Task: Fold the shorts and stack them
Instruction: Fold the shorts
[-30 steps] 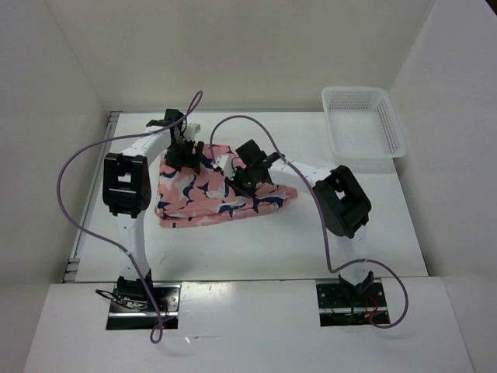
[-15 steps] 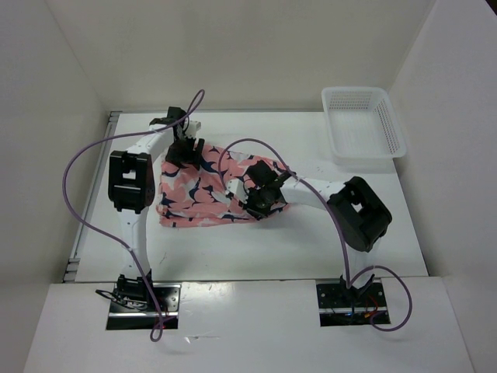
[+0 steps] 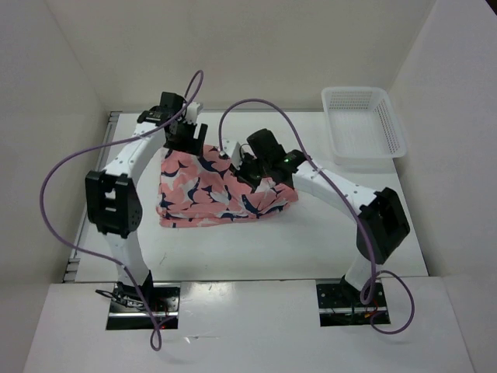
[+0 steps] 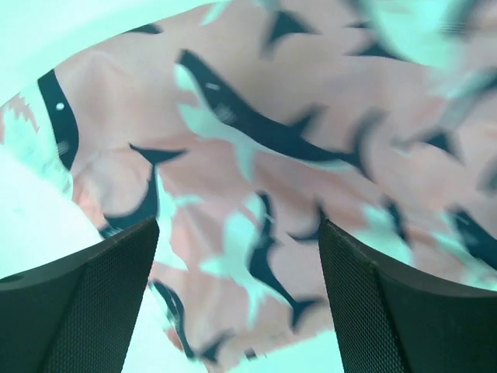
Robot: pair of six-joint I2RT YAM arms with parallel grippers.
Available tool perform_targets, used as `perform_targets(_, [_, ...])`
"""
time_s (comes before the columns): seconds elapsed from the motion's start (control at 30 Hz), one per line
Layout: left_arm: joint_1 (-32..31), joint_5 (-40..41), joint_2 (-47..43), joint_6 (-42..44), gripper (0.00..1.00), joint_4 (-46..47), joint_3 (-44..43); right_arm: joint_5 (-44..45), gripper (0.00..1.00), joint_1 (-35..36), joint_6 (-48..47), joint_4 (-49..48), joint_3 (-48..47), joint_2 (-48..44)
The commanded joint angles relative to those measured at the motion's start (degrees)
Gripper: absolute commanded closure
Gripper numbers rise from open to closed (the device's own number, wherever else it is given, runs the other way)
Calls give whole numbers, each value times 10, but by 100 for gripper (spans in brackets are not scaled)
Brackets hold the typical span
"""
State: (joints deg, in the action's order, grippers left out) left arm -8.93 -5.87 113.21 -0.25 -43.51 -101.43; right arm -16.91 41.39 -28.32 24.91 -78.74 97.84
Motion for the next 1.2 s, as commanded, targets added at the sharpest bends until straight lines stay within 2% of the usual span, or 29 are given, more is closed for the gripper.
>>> perform_targets(0.0, [-38,-24,-113,3,11,-7,63,13,100,-6,62,-18,13,-30])
perform_targets(0.07, [-68,-24,-142,3,13,-19,146,34,100,-12,74,-53,41,-30])
perform_targets(0.17, [-80,-24,-137,3,21,-27,214,69,100,-52,115,-104,84,-23])
perform_targets(0.3, [-80,-66,-126,3,21,2,290,109,100,-117,150,-158,126,-23])
perform_targets(0.4, [-80,-36,-91,3,21,27,314,132,100,-117,134,-179,162,-13])
perform_targets(0.53, [-80,-8,-65,3,23,8,325,148,100,-117,128,-202,207,-7])
perform_targets(0.67, [-80,-3,-78,3,23,-20,345,236,99,-117,107,-240,245,-1])
perform_targets(0.8, [-80,3,-78,3,20,-25,359,249,87,-117,93,-247,256,10])
perform_targets(0.87, [-80,-16,-85,3,20,-32,345,249,85,-117,102,-239,238,10])
perform_targets(0.97, [-80,-28,-99,3,18,-39,311,254,77,-117,136,-206,186,-6])
perform_targets(1.0, [-80,-28,-105,3,17,-46,302,254,62,-123,149,-192,169,-12])
perform_targets(1.07, [-80,-28,-105,3,17,-54,288,235,44,-145,198,-138,120,-20])
perform_targets(1.13, [-80,-28,-110,3,16,-60,280,180,31,-166,229,-106,100,-32])
perform_targets(1.17, [-80,-28,-110,3,16,-65,280,158,28,-184,246,-90,100,-32])
